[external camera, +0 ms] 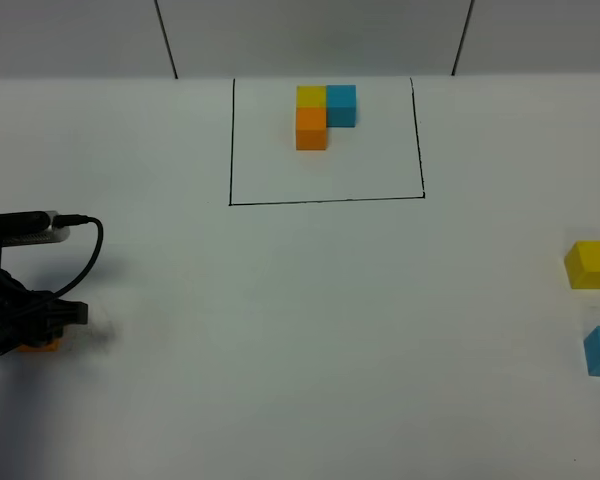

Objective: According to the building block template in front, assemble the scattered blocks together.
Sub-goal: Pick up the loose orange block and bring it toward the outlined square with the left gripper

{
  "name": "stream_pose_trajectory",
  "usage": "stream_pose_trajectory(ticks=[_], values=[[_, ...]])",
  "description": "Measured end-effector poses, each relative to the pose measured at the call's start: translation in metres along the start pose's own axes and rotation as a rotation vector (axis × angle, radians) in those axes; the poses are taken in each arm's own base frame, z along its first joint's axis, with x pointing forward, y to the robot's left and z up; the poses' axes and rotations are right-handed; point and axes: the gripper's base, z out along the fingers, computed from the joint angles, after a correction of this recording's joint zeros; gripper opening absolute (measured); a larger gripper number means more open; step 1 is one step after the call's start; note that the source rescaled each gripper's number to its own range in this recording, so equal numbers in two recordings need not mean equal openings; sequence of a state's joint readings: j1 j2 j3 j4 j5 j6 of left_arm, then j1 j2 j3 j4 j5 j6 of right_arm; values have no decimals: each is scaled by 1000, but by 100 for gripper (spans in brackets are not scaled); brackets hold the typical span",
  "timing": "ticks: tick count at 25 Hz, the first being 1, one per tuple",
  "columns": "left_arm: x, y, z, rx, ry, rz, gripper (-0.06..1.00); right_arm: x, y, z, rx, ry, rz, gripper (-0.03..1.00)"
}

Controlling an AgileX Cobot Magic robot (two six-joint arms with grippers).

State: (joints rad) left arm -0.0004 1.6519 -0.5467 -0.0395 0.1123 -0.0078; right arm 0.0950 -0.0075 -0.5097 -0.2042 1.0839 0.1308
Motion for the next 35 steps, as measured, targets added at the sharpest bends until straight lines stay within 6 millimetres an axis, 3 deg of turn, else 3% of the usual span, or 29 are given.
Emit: stream_pose_trajectory(ticks=[4,14,19,27,35], values=[[1,0,-5,1,8,0,57,0,0,0,0,0,0,0],[2,-1,-66,10,-102,33,57,0,0,0,0,0,0,0],[5,-2,-76,18,-109,144,57,0,0,0,0,0,0,0],[6,-9,-77,68,-114,548,57,0,0,0,0,0,0,0],[12,-18,-78,159,-139,1150,57,0,0,0,0,0,0,0]])
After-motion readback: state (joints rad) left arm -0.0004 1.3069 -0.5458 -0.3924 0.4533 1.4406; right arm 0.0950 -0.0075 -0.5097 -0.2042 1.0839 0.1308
